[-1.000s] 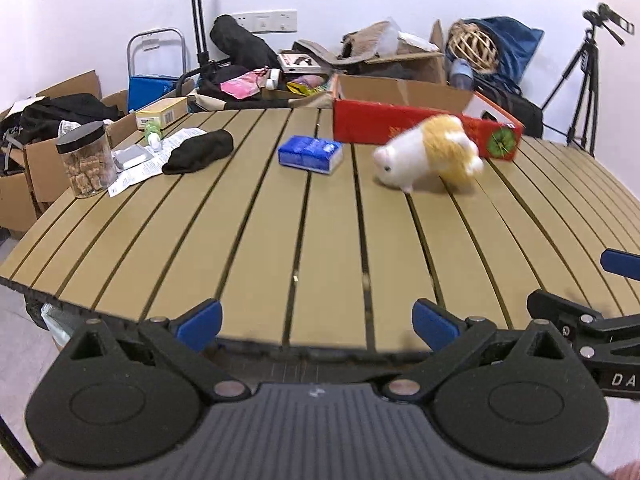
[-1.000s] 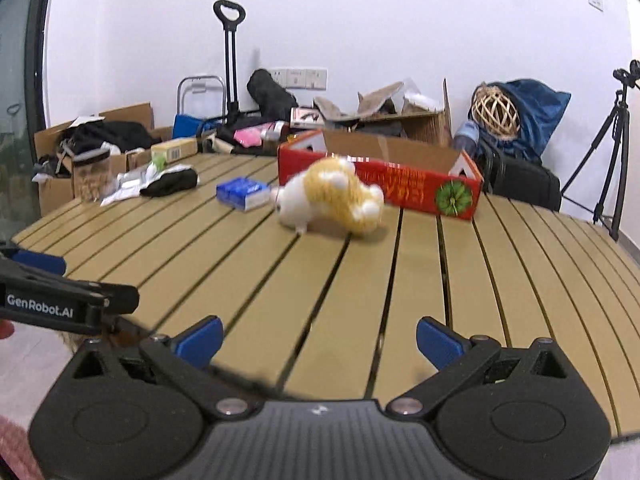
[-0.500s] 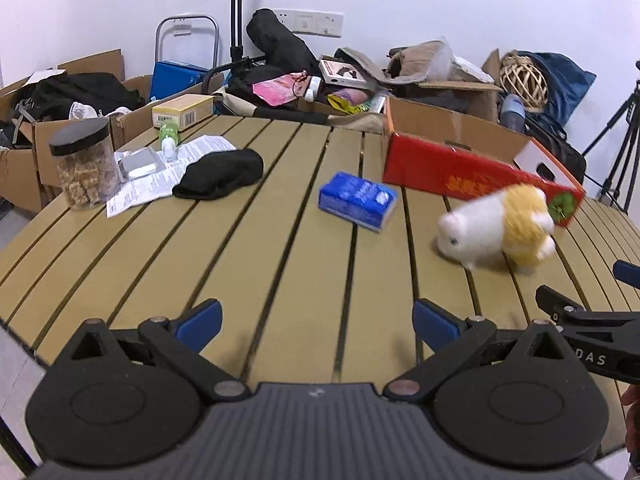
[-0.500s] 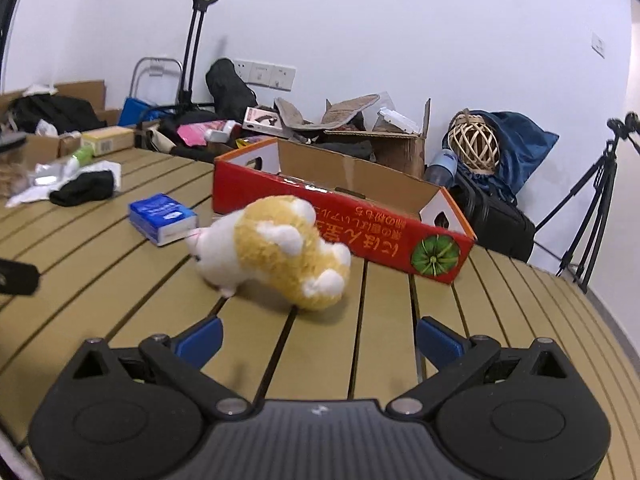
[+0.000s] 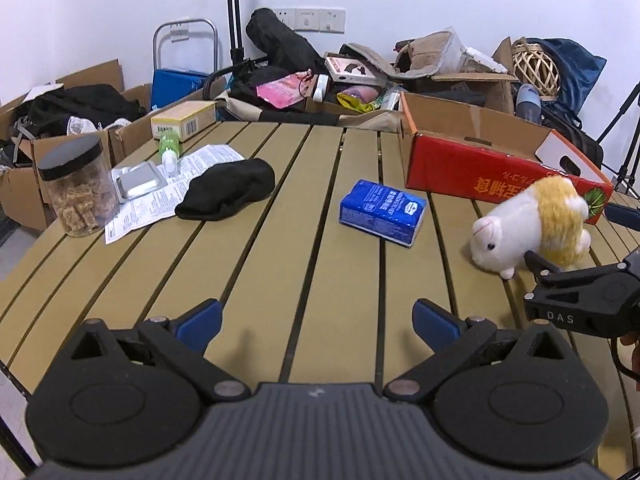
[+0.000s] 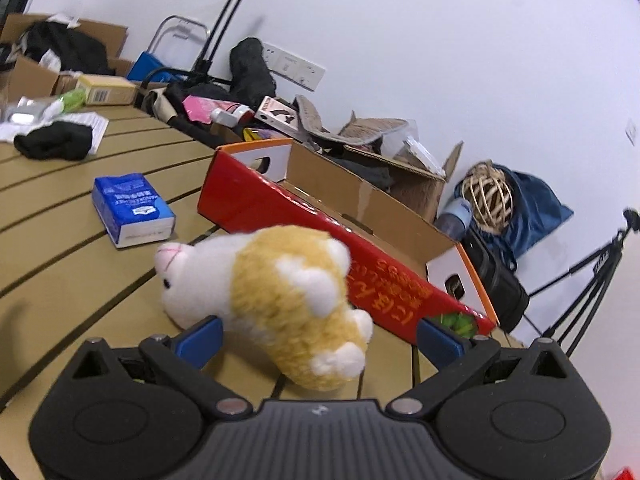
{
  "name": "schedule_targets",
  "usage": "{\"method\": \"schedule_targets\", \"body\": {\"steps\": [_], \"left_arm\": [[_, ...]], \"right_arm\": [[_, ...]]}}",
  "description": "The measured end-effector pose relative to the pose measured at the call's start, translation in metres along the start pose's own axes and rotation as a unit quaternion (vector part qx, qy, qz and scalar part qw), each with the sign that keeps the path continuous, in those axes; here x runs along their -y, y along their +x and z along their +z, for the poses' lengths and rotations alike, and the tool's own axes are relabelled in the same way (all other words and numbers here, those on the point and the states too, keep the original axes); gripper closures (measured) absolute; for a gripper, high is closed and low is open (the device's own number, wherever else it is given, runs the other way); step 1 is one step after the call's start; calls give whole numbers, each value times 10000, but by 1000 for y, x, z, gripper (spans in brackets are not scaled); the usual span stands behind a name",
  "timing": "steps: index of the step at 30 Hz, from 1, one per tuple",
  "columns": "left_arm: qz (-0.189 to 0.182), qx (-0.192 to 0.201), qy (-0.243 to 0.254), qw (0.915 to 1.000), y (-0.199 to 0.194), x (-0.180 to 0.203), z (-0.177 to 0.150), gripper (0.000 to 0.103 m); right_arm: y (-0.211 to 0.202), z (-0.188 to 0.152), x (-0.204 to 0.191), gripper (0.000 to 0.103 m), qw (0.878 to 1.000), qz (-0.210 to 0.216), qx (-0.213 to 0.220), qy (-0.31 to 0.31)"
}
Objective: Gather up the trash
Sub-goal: 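Reach the right gripper to the white-and-yellow plush toy and close on it, then grasp the blue tissue box with the left gripper while the right gripper holds the plush toy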
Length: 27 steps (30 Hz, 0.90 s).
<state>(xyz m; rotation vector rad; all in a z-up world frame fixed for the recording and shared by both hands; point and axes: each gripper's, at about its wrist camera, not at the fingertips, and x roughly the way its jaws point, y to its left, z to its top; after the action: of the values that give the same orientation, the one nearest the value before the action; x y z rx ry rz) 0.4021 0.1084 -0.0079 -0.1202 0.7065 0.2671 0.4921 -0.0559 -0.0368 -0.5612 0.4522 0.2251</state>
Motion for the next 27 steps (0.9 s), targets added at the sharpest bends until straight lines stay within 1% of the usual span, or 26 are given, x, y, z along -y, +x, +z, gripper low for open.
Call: {"method": "schedule_targets", "body": {"steps": [4,5,6,7,8,9,11,16,18,20,23,27], "left_arm": [[-33,-9,-69,10000,6,-5,2,0],[-31,-9,-74,10000,7,-6,3,0],[-20,-15,-80,10000,9,-6,3,0],[-7,-20,-98,9999,10,-7,3,0],[-4,-33,-120,9999,11,-8,3,0],[-4,-55,-141,9999,13,-9,3,0],[-2,-91,-176,9998,15,-10,4,0],[-8,-84,-188,9998,15,-10,4,0],[-34,-67,-198,9998,14,-10,4,0],[-58,-44,-209,9998,13,-10,4,0],[-107,-1,-174,9998,11,-9,3,0],[-143,38,-93,9998,11,-5,1,0]], "right_arm": [[4,2,-8,5,9998,32,94,-175],[5,2,-10,9,9997,39,118,-203],[5,2,-11,17,9996,63,144,-225],[5,3,-12,22,9996,91,155,-232],[5,3,-13,36,9995,125,149,-230],[5,3,-13,45,9996,120,134,-230],[5,4,-14,54,9995,-45,159,-265],[2,2,-6,60,9998,-11,183,30],[0,1,1,62,9994,1,202,267],[-5,-2,12,65,9977,29,229,639],[-14,-9,33,65,9919,65,263,1245],[-30,-26,58,66,9808,120,336,1917]]}}
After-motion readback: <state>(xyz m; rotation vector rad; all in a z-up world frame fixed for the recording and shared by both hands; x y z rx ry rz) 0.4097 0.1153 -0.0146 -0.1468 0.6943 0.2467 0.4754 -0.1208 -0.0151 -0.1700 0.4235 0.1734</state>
